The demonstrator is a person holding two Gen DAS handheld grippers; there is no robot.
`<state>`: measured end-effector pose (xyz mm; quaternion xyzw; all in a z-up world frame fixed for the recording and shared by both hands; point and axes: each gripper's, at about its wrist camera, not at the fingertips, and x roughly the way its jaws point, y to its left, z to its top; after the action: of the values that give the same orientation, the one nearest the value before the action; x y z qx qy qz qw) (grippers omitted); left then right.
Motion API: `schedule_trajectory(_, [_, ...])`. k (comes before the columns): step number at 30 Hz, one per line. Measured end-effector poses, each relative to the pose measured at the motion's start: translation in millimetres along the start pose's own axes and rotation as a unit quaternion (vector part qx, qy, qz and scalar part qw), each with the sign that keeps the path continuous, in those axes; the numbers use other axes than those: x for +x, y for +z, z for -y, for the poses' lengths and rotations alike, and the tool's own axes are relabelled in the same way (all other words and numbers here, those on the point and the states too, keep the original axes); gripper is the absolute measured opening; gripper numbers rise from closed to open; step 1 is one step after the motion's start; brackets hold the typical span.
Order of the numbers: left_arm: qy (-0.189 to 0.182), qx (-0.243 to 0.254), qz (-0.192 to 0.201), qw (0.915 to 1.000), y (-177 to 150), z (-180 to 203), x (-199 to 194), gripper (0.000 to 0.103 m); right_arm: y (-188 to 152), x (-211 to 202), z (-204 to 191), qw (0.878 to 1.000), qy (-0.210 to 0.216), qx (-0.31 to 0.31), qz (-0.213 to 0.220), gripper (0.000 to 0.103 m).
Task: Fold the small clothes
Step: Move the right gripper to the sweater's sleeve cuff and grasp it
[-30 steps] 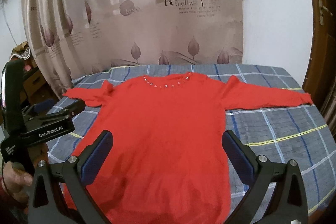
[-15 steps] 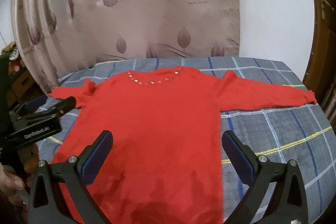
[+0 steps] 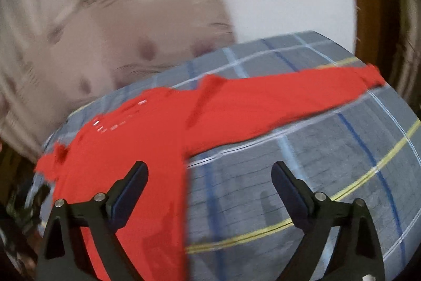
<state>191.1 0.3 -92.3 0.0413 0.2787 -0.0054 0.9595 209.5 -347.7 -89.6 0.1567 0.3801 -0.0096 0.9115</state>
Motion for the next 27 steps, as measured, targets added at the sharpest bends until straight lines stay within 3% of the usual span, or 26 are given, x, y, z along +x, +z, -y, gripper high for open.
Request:
schedule_trajectory(7, [0.012,0.04,-0.016,0.999,-14.0,16.8,14.7,0.103,24.8,18.6,38.4,0.997,-0.072,-0.003,0.01,0.086])
schedule_trajectory(11, [0.009,0.035,-0.028,0.9989,-14.6,14.9,19.9,0.103,35.0,25.5,59.1,0.995,-0.103,-0.006,0.011,0.078])
schedule_trajectory(16, [0.007,0.013,-0.044,0.9989,-15.6,7.3,25.2,0.103,39.7,32.3,76.3,0.992,-0.126,-0.008,0.01,0.077])
schedule_trajectory(23, [0.008,-0.008,-0.072,0.9973,-19.0,0.2,34.0,0.103,43.3,43.7,105.5,0.994,-0.107,0.031,-0.005,0.075])
schedule_trajectory(27, [0.001,-0.006,-0.076,0.9971,-19.2,1.0,34.5,0.103,55.7,45.7,148.7,0.992,-0.042,0.115,0.001,0.075])
